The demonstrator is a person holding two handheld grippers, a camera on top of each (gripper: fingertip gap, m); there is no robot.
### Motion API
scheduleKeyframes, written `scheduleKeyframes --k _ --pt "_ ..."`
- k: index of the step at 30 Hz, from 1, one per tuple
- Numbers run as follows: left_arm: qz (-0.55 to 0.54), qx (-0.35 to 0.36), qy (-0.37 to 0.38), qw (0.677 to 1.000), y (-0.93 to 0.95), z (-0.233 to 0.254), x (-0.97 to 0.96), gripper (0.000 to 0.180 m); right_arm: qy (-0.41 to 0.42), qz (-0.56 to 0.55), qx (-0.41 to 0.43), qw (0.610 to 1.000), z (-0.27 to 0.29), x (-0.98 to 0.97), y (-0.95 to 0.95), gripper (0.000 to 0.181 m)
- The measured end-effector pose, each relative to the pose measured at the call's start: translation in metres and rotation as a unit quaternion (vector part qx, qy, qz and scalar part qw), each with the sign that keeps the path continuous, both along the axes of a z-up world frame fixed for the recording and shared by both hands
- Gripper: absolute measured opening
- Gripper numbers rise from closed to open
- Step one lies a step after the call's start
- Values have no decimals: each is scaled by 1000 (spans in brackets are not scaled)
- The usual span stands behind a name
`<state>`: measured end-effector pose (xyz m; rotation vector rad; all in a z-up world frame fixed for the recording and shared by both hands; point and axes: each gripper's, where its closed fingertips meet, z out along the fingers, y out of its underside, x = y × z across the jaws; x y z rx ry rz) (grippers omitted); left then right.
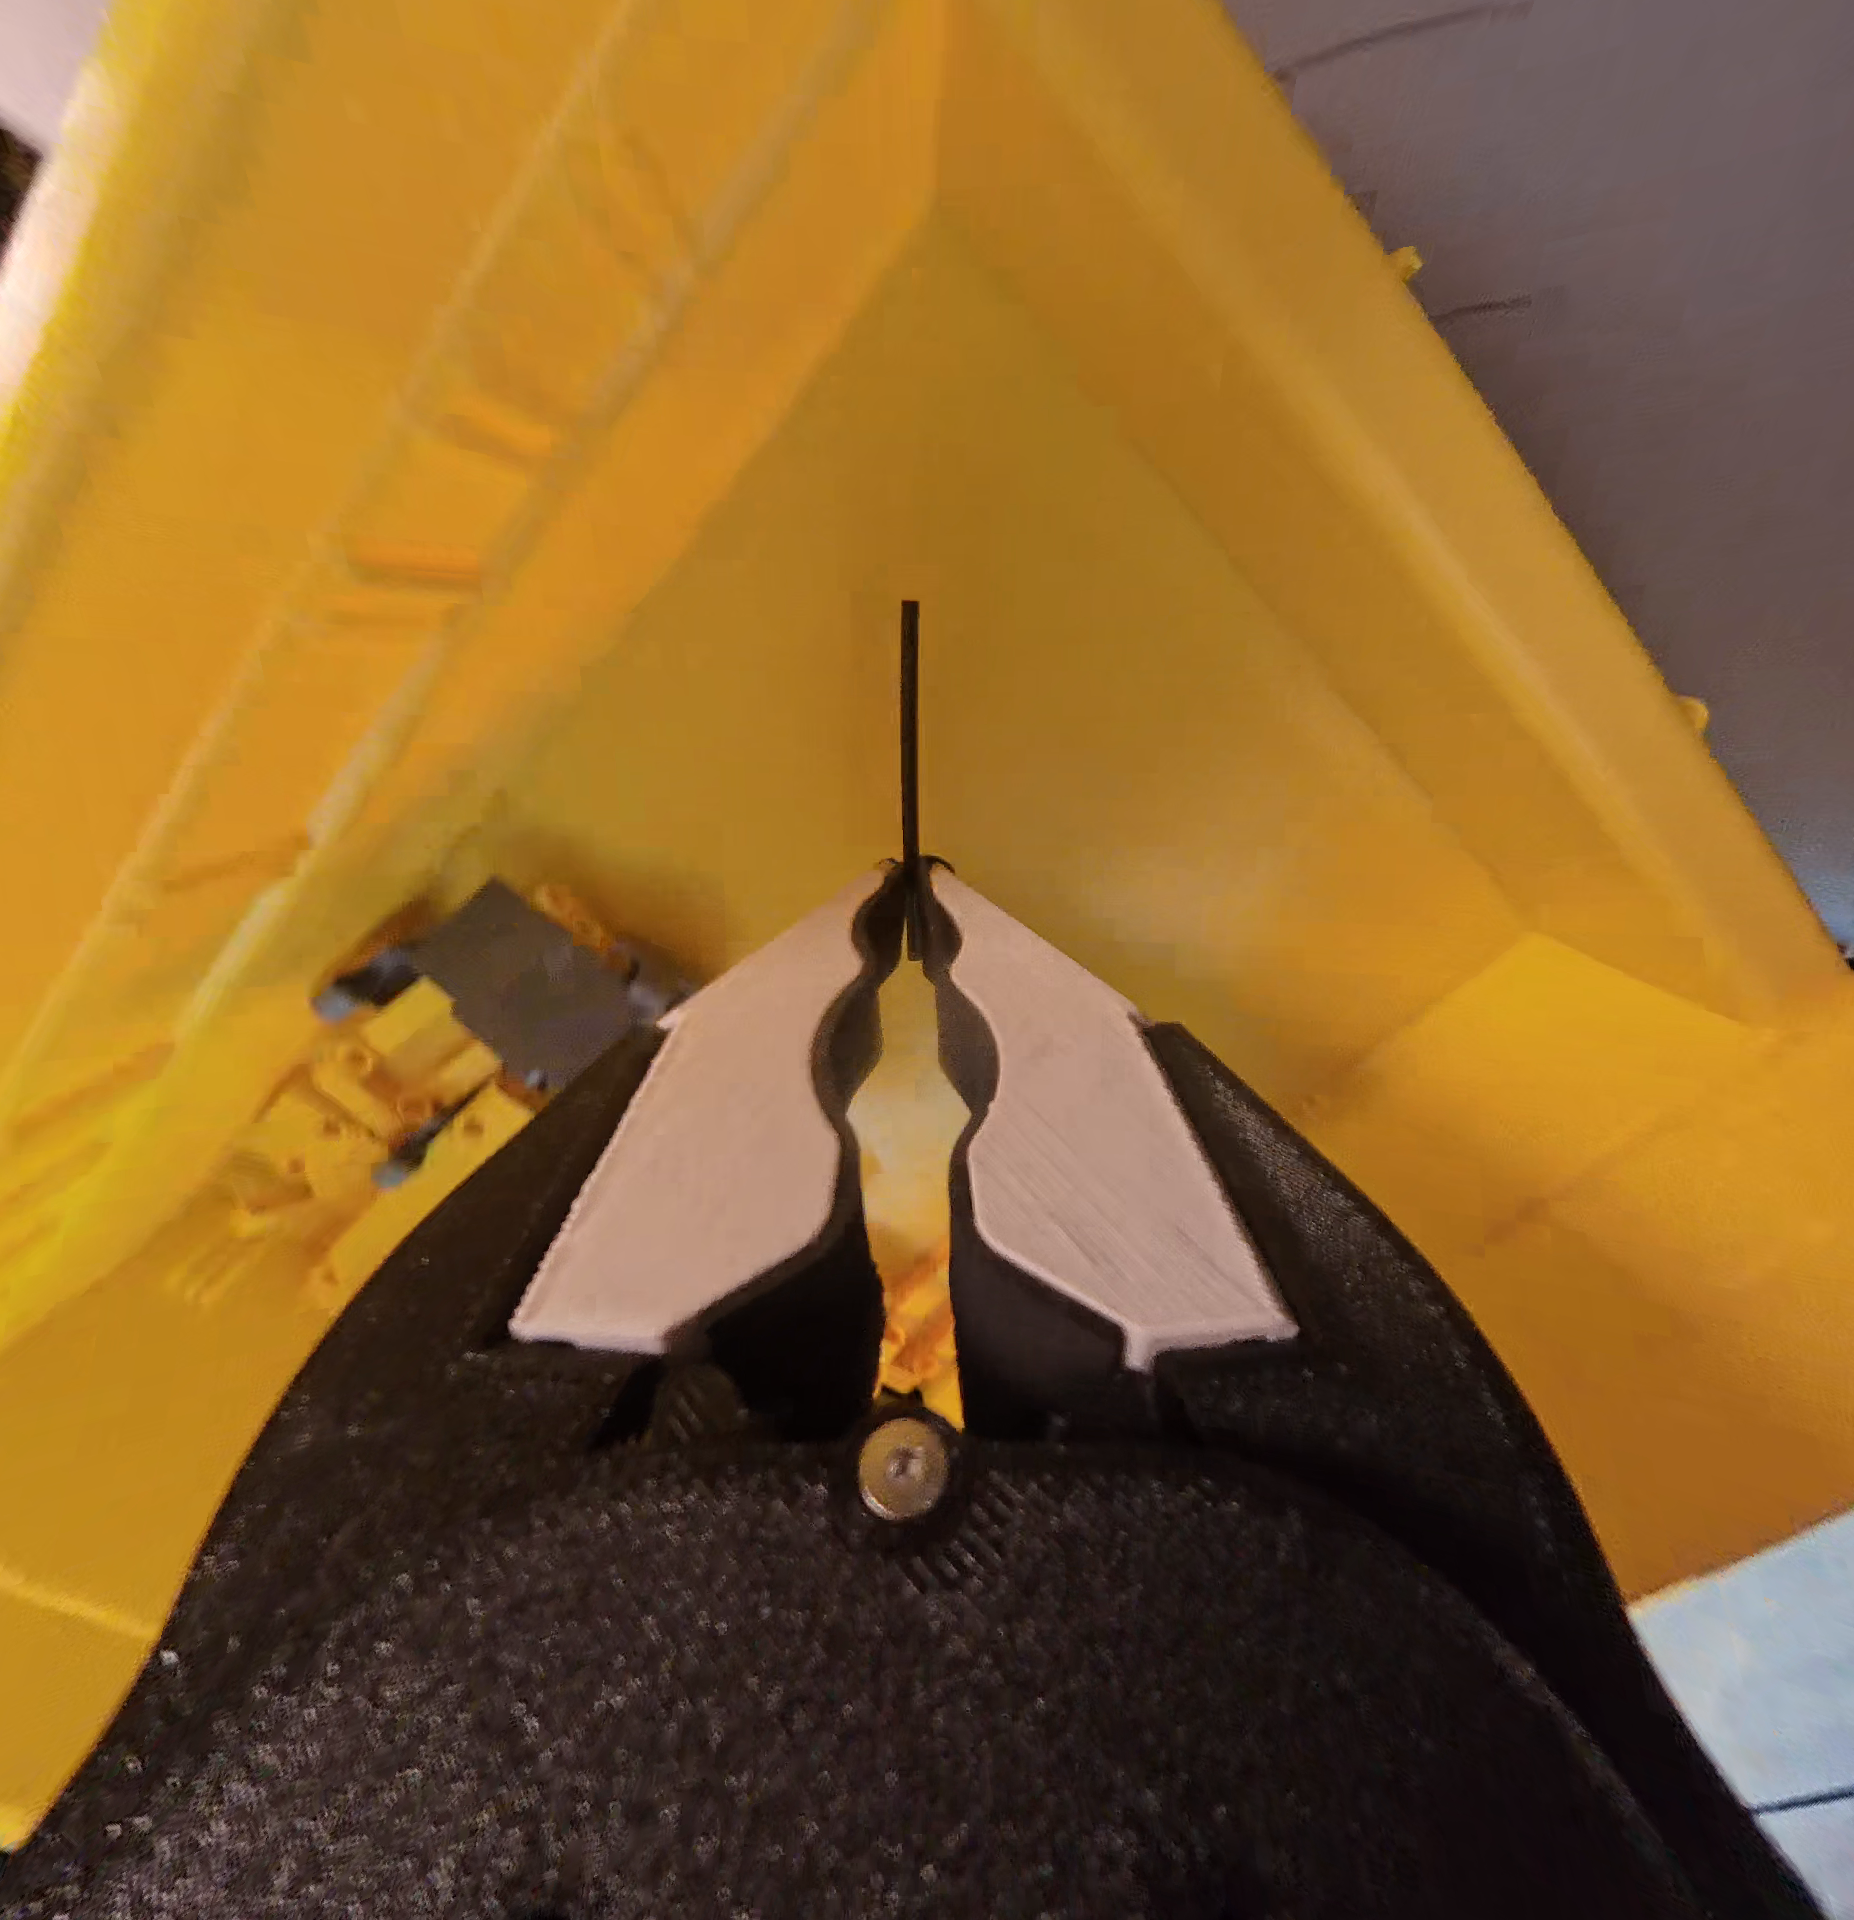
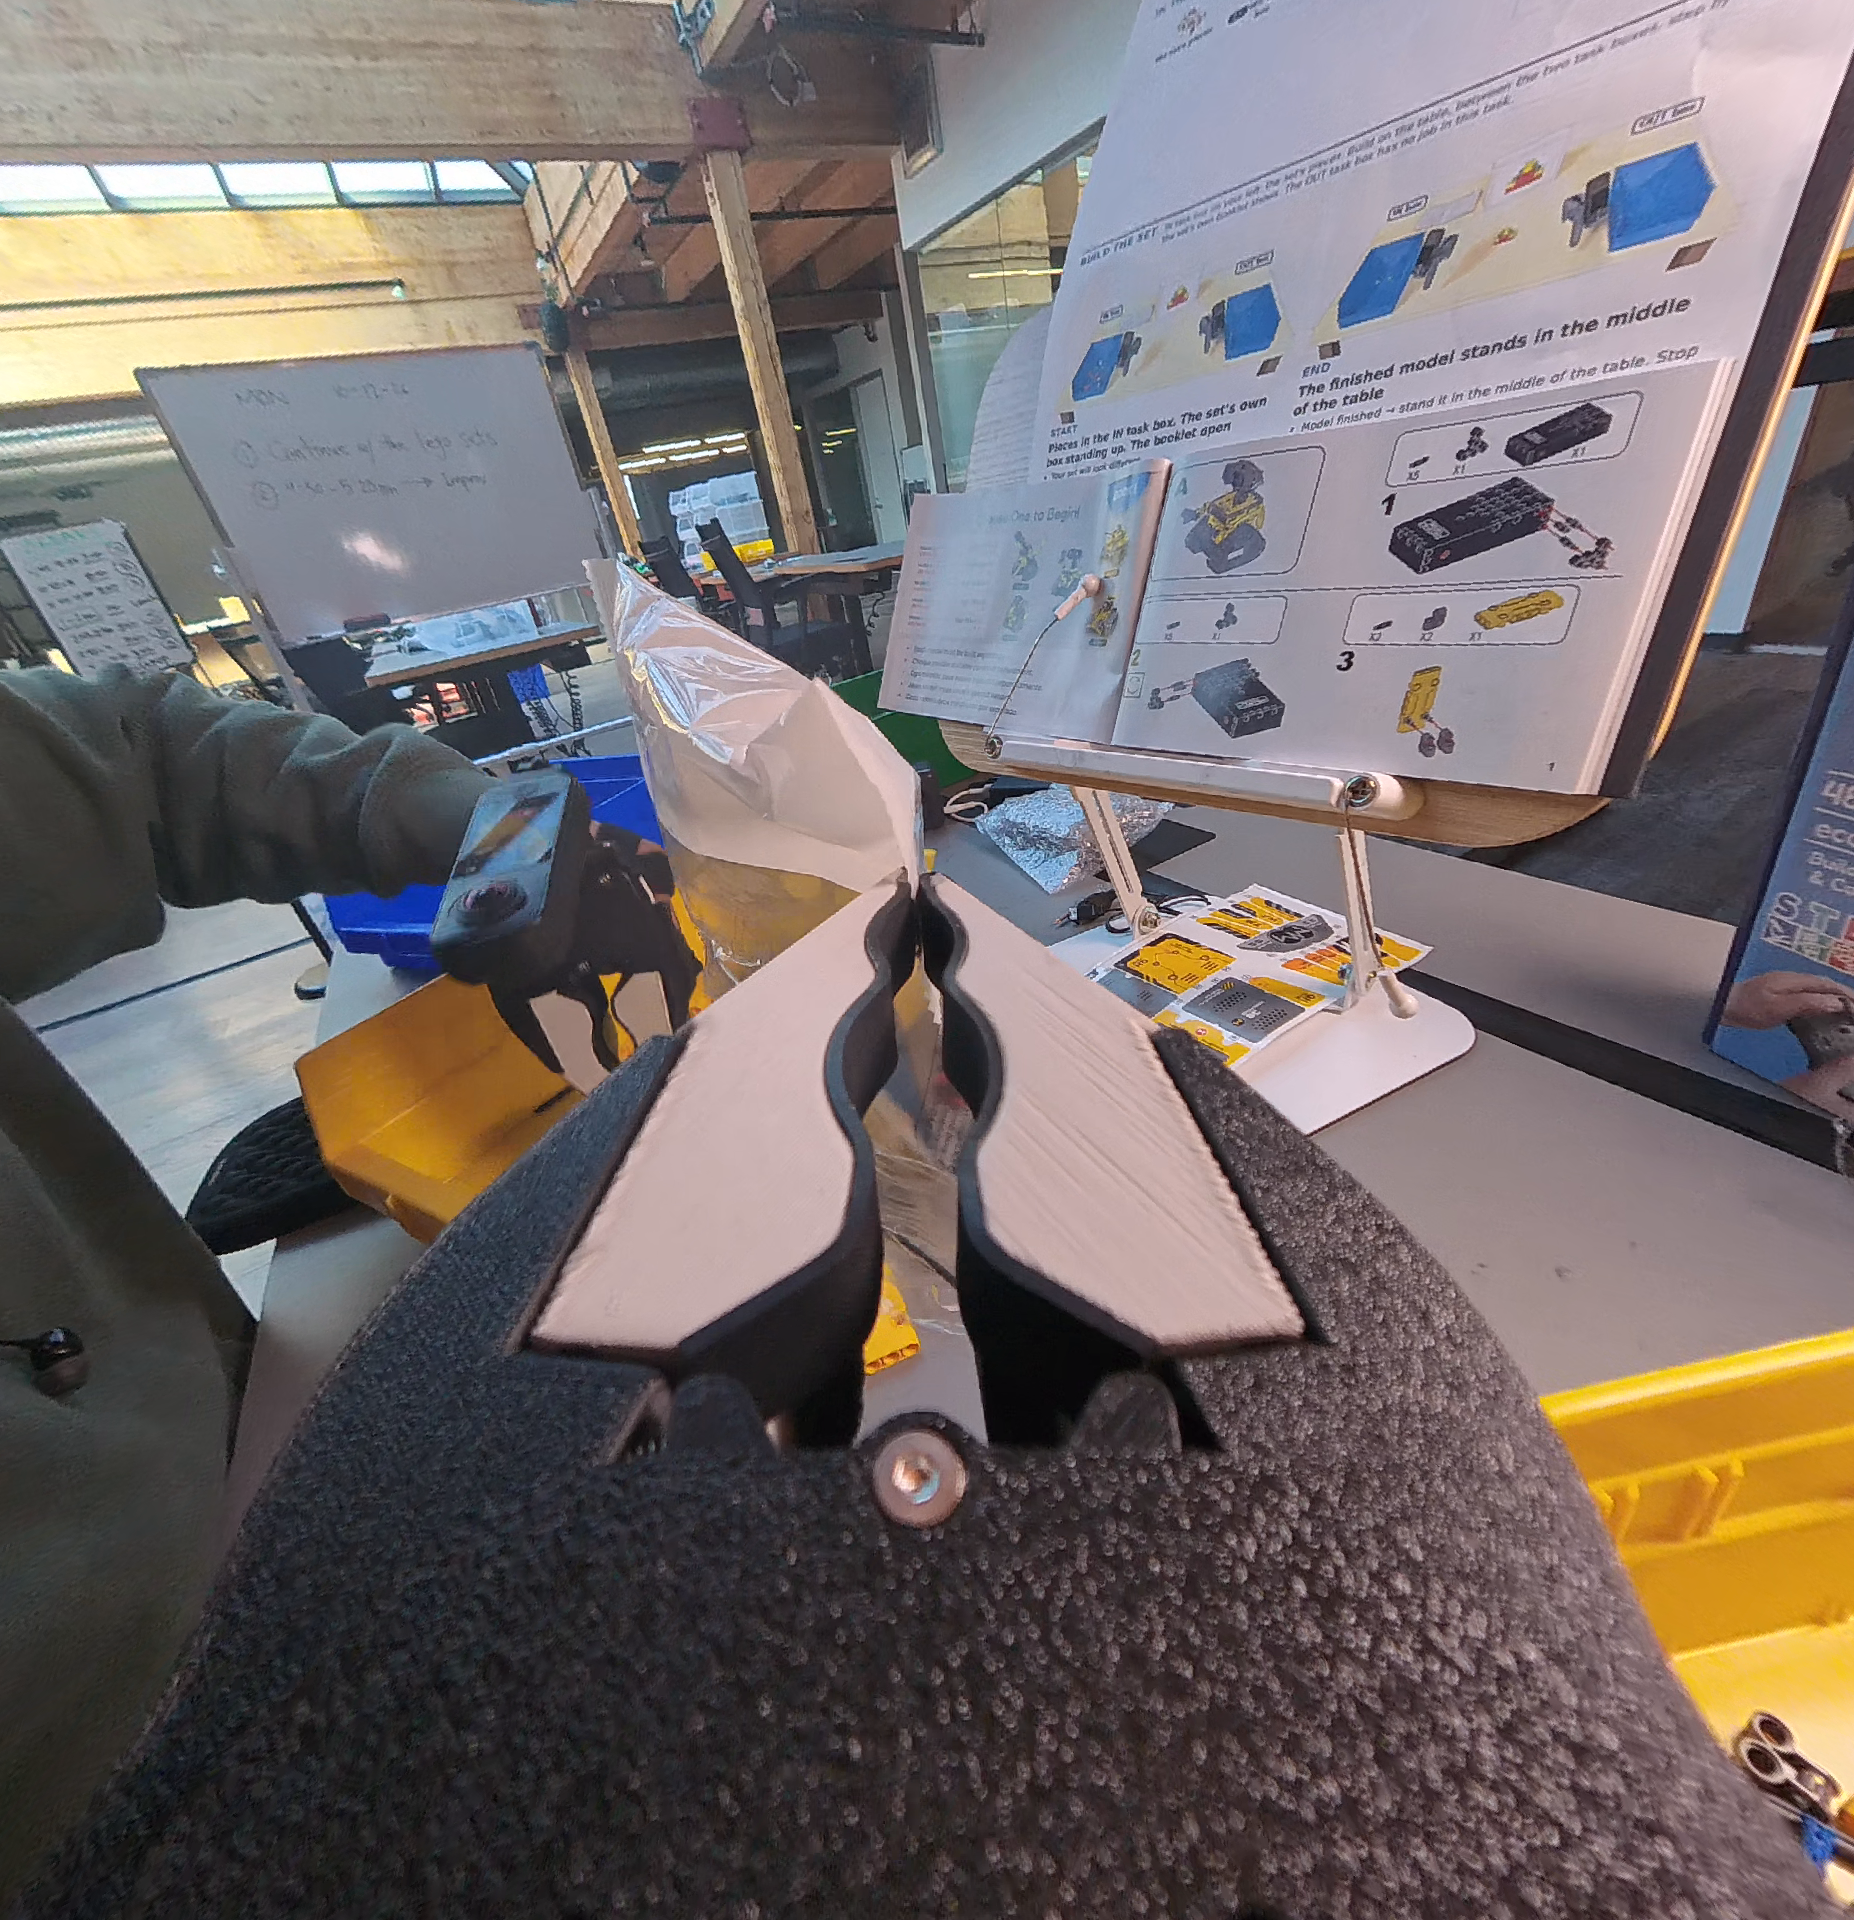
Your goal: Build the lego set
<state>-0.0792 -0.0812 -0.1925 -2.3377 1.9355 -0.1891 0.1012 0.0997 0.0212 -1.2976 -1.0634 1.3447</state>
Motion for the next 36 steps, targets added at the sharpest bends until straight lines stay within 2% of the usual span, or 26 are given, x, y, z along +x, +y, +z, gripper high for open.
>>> scheduleKeyframes --k 3,6,11,13,19,22,25,27,30,32,34,36 --pt "107 4 7 994 1 25 -37 1 3 -1 1 1000 4 4 0 0" --pt "250 8 17 968 2 43 -82 2 13 0 7 1000 15 8 -2 0" --pt "388 88 -84 914 15 77 -112 22 22 23 16 999 38 -4 -14 0" --pt "402 131 -125 898 19 95 -117 28 16 38 26 999 47 -16 -23 0" --pt "382 228 -224 867 11 149 -111 29 -2 71 66 995 84 -81 -58 0" --pt "366 245 -273 855 -1 173 -105 30 -26 109 3 994 85 -123 -79 0" --pt "359 268 -319 835 -14 199 -110 29 -83 165 -105 977 50 -162 -101 0" --pt "345 251 -375 823 -24 210 -105 31 -129 185 -160 961 15 -181 -112 0" --pt "324 171 -458 810 -42 209 -90 48 -167 193 -210 944 -23 -196 -119 0" --pt "314 133 -506 792 -49 206 -86 58 -150 204 -241 937 -23 -199 -121 0" --pt "305 90 -545 776 -55 199 -80 76 -133 208 -247 937 -16 -198 -120 0" --pt "294 78 -564 767 -57 190 -75 83 -110 210 -248 939 -5 -196 -119 0"
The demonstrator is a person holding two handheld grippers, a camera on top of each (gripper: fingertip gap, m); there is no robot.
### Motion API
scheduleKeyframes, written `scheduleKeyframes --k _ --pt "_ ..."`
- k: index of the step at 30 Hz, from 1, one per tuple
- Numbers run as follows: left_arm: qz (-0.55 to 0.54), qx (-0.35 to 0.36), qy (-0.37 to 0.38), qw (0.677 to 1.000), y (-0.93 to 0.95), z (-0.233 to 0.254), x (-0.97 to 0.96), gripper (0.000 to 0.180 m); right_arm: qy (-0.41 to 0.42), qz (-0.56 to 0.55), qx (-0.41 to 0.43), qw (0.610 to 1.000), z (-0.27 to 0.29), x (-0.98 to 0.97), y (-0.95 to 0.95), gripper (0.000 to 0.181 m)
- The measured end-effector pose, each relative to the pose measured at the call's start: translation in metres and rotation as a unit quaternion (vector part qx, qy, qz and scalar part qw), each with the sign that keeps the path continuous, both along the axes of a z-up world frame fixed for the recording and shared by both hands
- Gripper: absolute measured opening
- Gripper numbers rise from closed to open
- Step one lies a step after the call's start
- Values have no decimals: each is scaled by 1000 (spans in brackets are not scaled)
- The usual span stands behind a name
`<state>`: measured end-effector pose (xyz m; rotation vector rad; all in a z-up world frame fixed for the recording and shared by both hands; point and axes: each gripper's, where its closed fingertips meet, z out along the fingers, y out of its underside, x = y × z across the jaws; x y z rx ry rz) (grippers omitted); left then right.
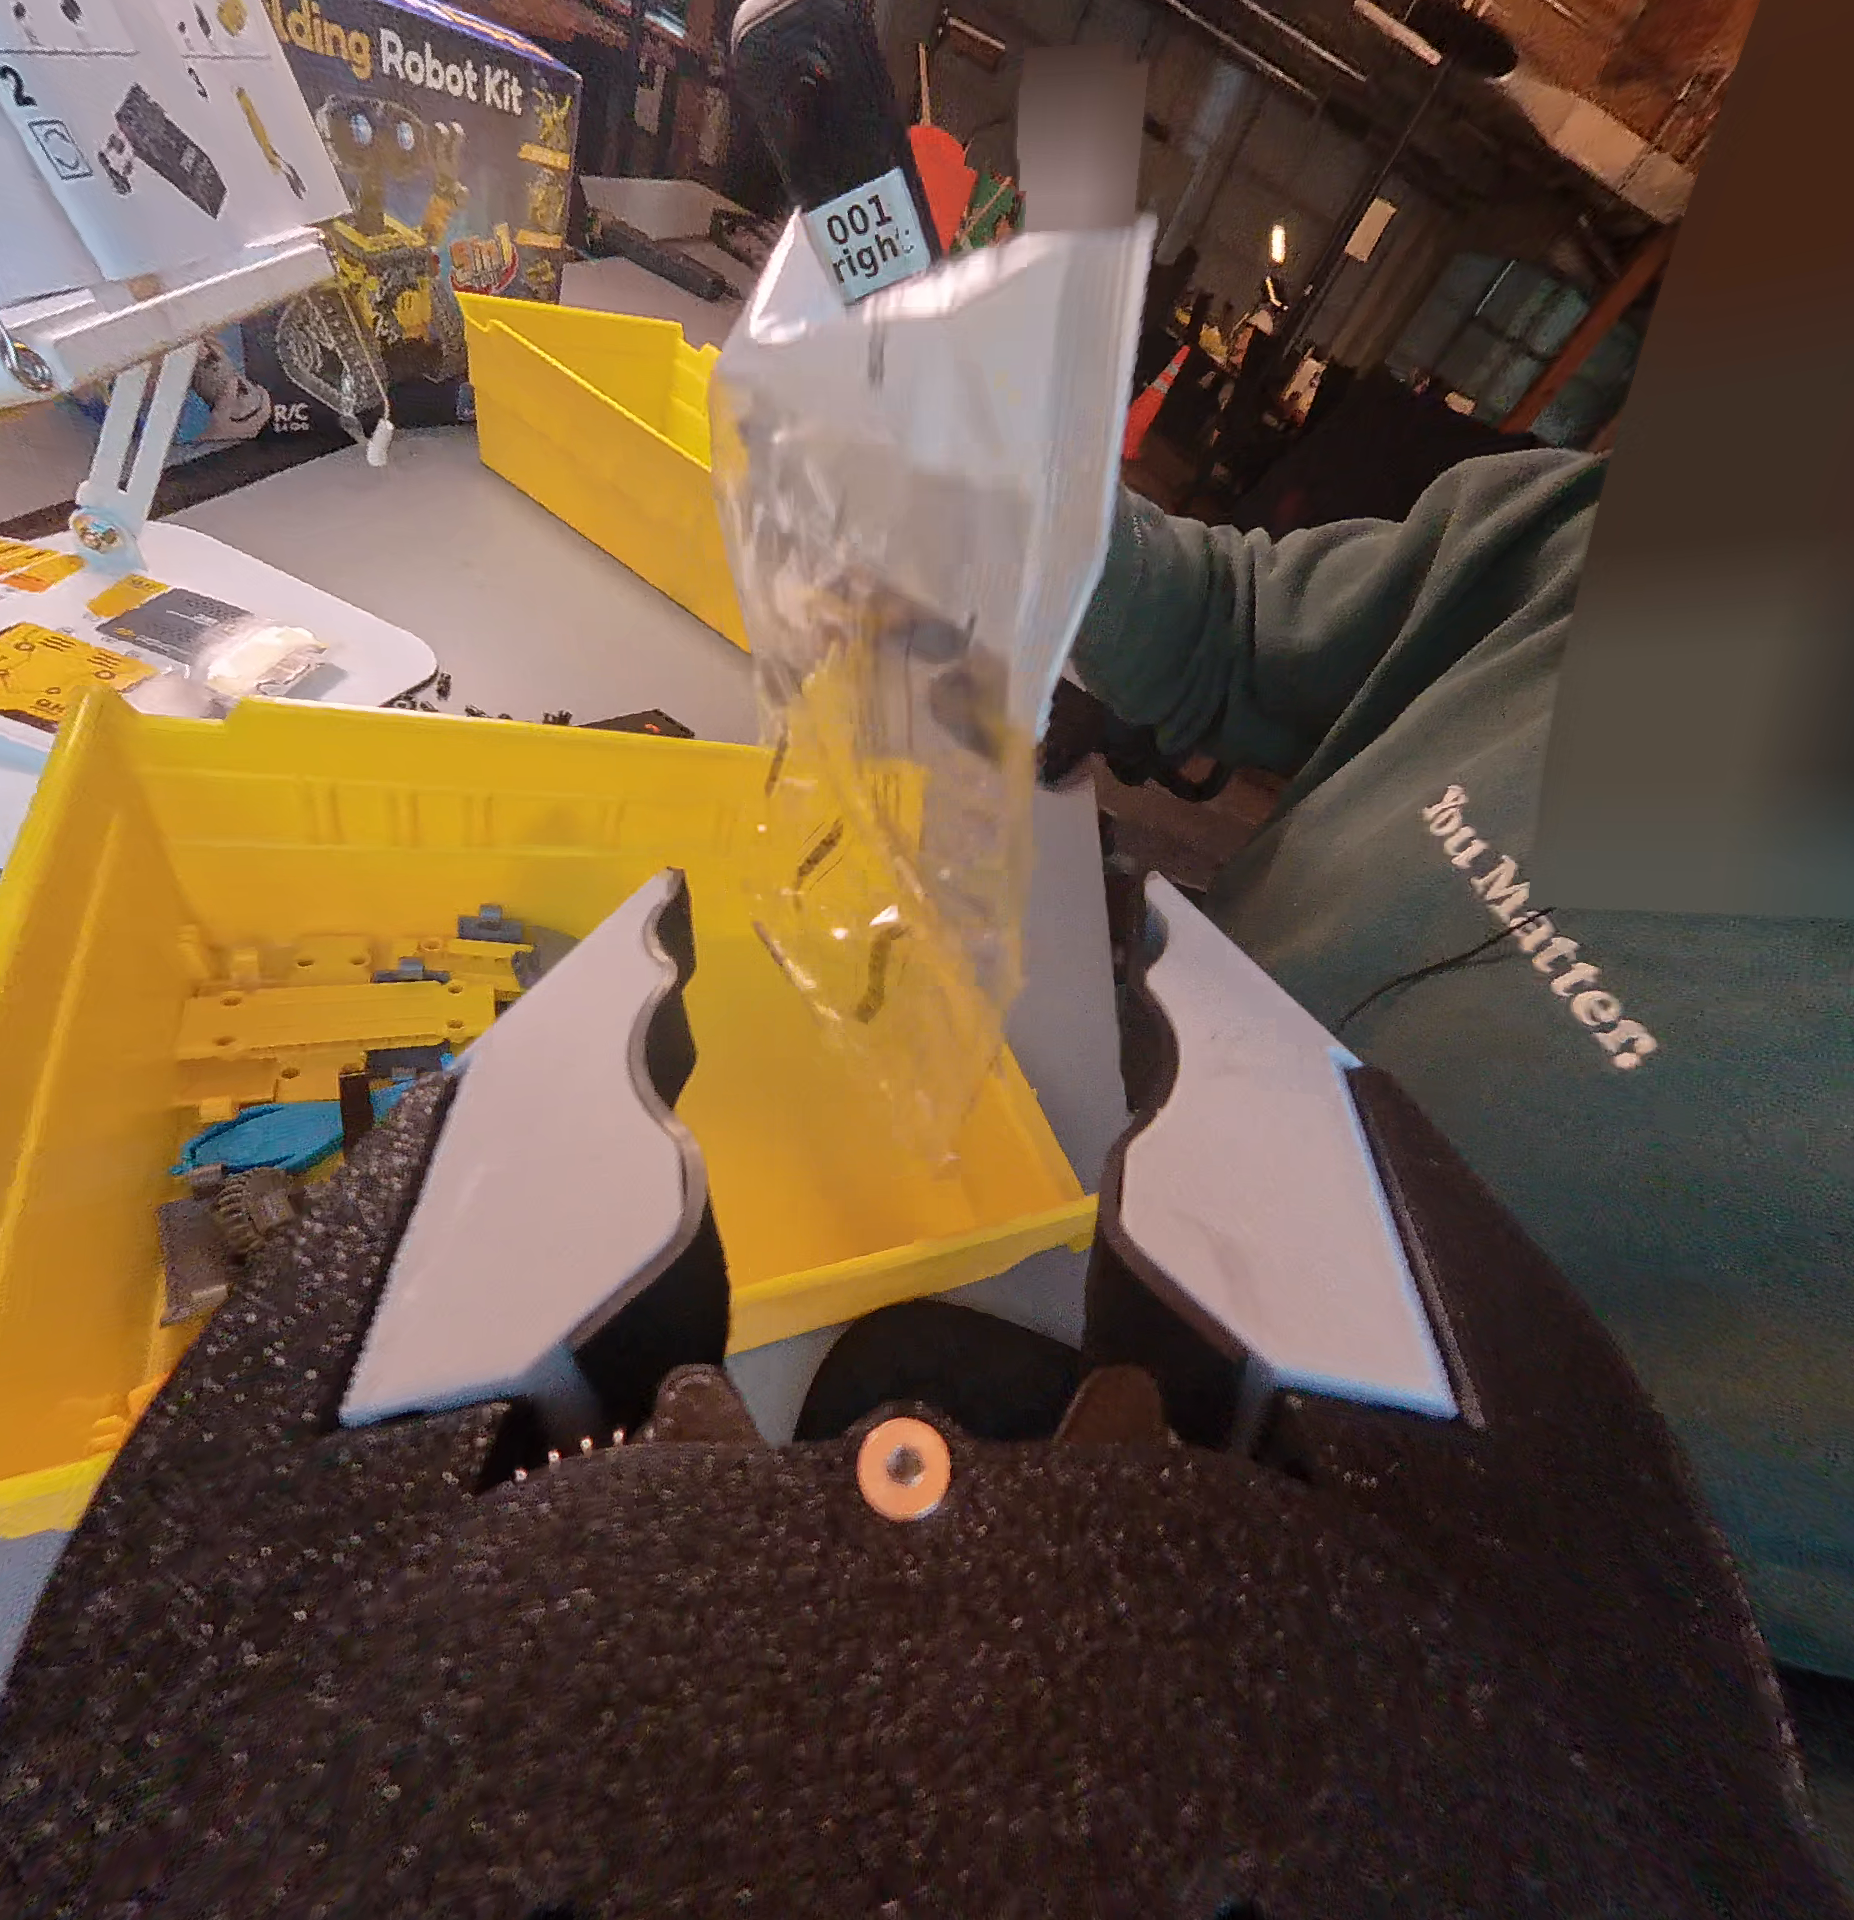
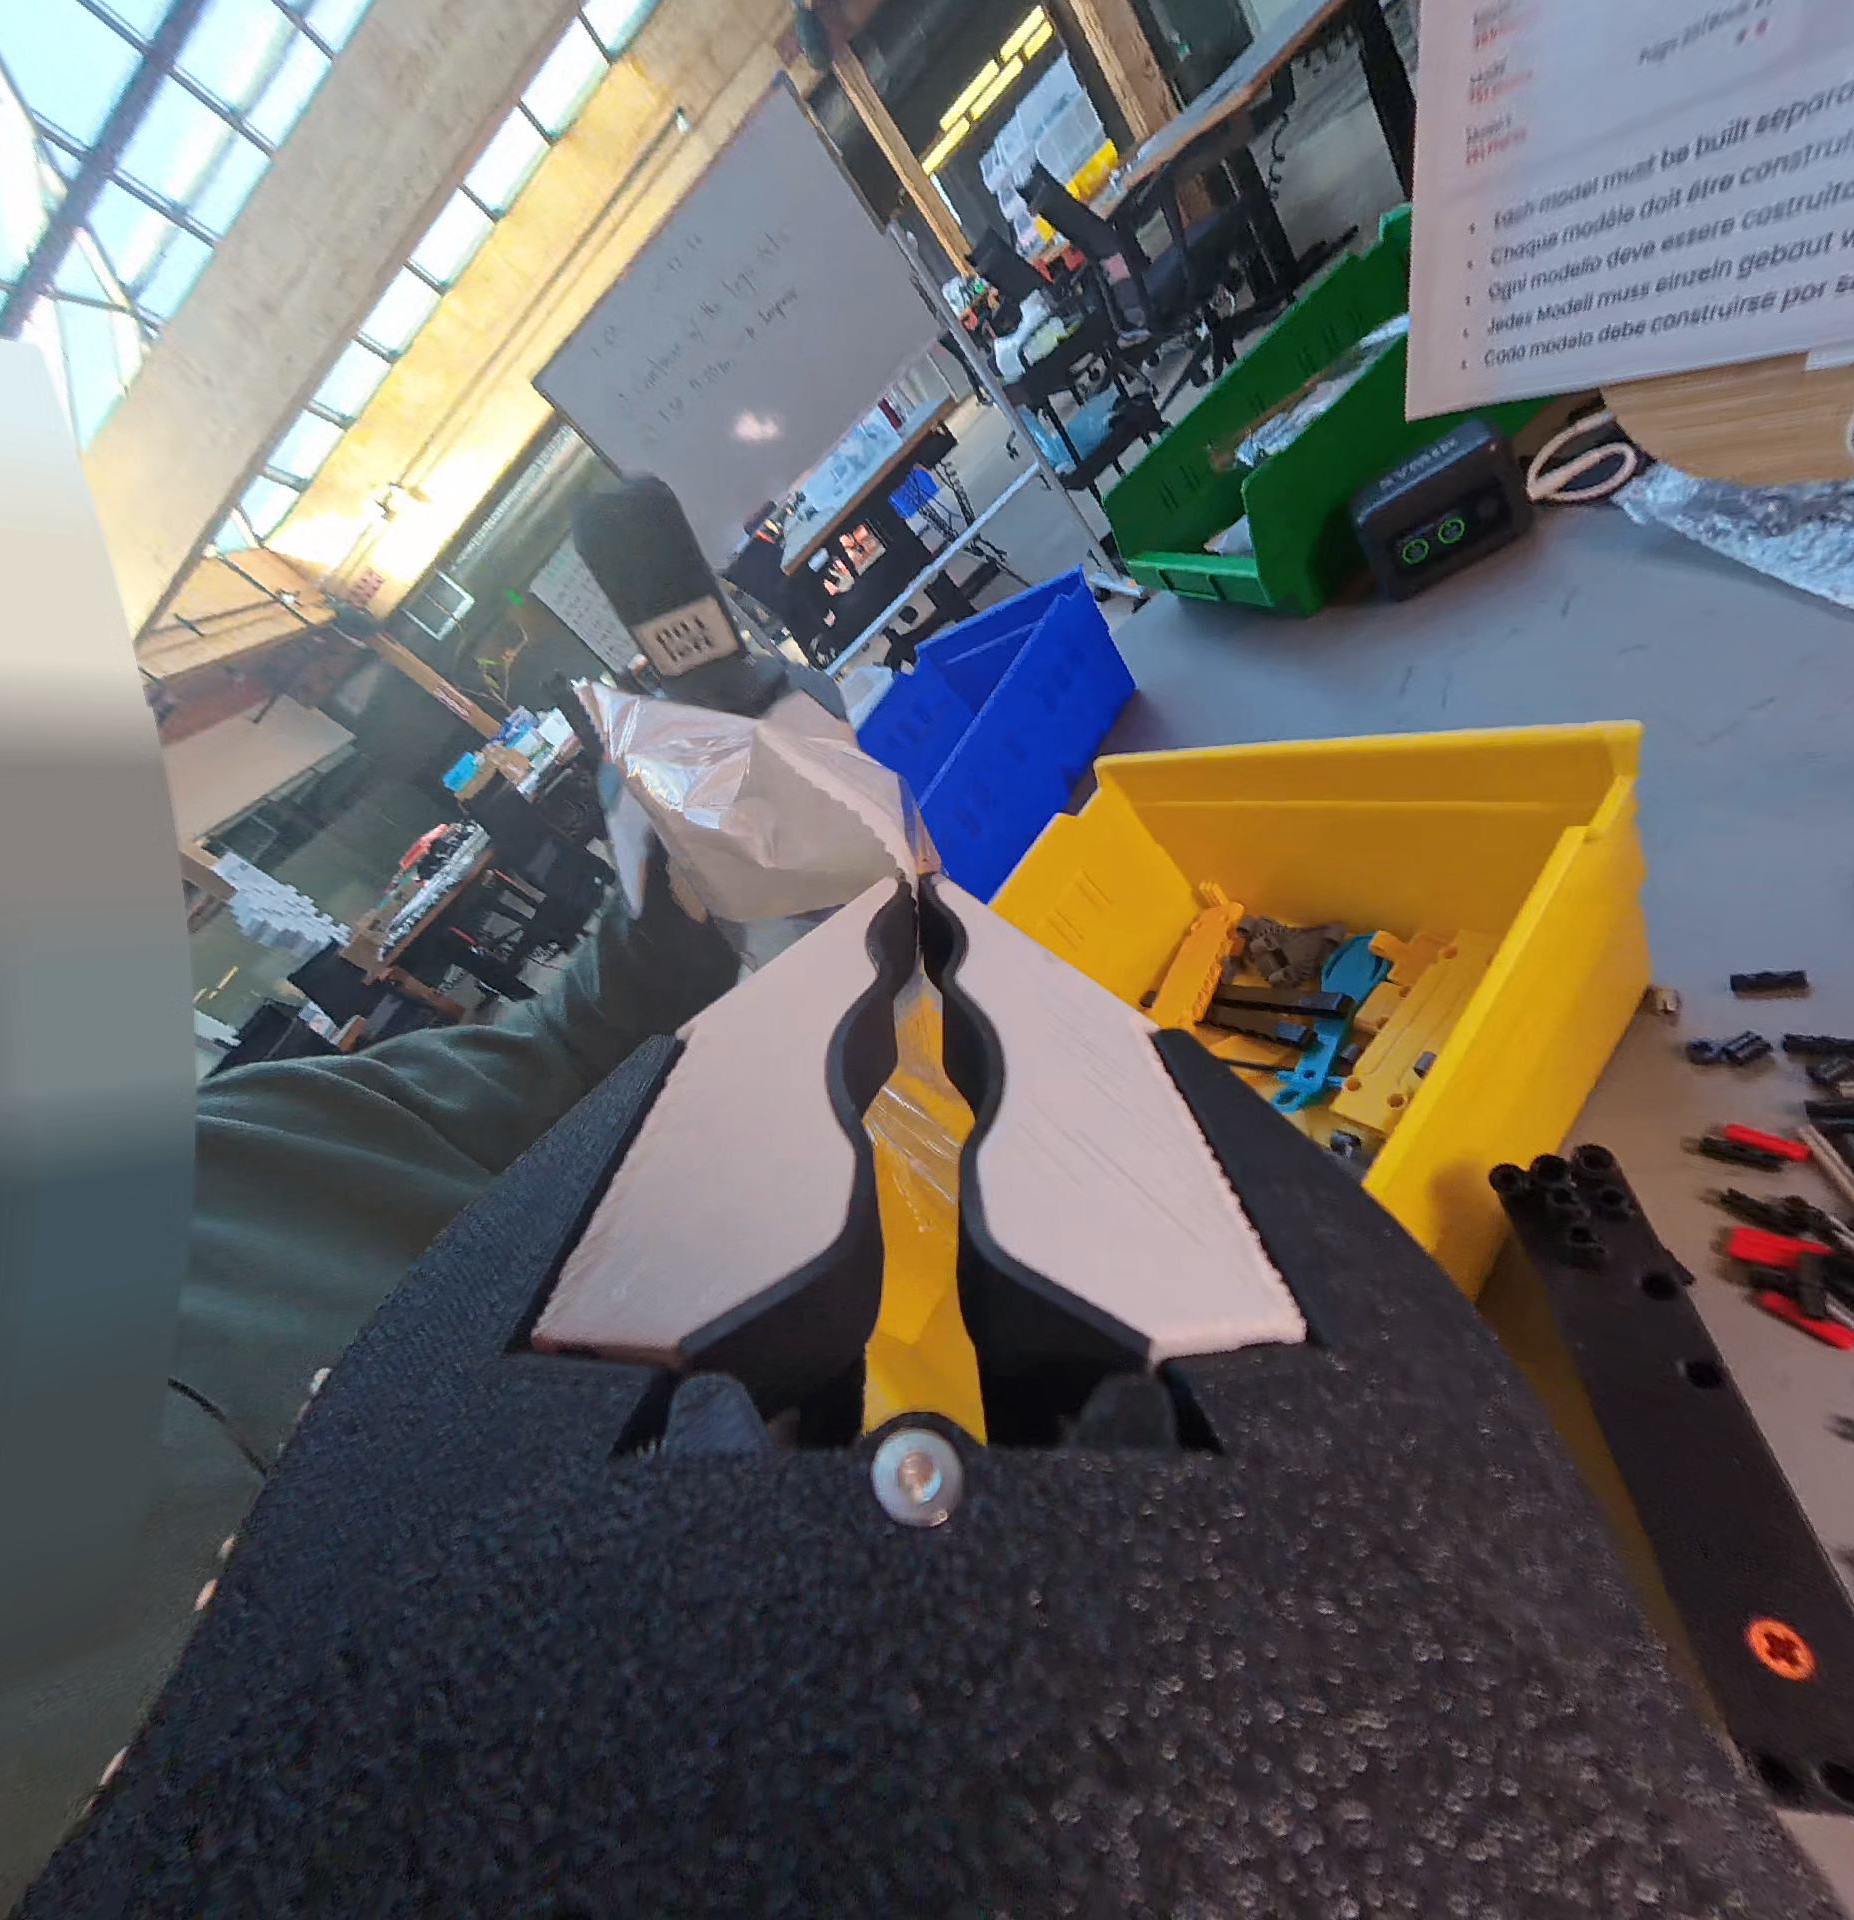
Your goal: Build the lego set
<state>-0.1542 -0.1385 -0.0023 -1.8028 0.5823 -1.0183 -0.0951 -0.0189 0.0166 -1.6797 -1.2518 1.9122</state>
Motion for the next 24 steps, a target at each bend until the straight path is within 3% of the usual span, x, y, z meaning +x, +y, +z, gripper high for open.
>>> scheduleKeyframes --k 2,3,5,6,8,10,11,14,17,18,19,20,21,24 --pt "14 21 21 999 7 -14 6 82 23 -1 -15 1000 12 2 1 0" --pt "18 31 29 999 11 -19 11 70 27 -2 -14 1000 15 3 1 0" --pt "25 39 37 998 19 -23 19 20 35 -6 -16 999 20 4 3 0" --pt "32 47 31 998 22 -20 19 3 38 -8 -16 999 22 5 6 0" --pt "45 53 -12 998 27 -7 17 0 57 -17 21 998 28 10 13 0" --pt "44 48 -44 997 27 -1 16 0 92 -20 115 989 30 18 15 0" --pt "45 49 -62 996 27 2 16 0 109 -18 153 982 29 23 14 8" --pt "50 46 -111 991 27 6 16 0 105 18 188 976 9 31 2 63" --pt "33 49 -131 990 27 6 27 0 100 58 167 979 -11 22 -18 77" --pt "27 52 -138 989 27 8 31 0 98 78 143 982 -14 18 -25 73" --pt "24 54 -142 988 28 9 34 0 99 93 122 983 -15 14 -30 54" --pt "26 53 -143 988 28 10 35 0 118 103 109 982 -10 12 -33 18" --pt "30 51 -145 988 29 11 35 0 149 108 107 977 0 15 -34 0" --pt "35 43 -148 987 24 11 35 0 128 123 144 974 2 17 -40 0"
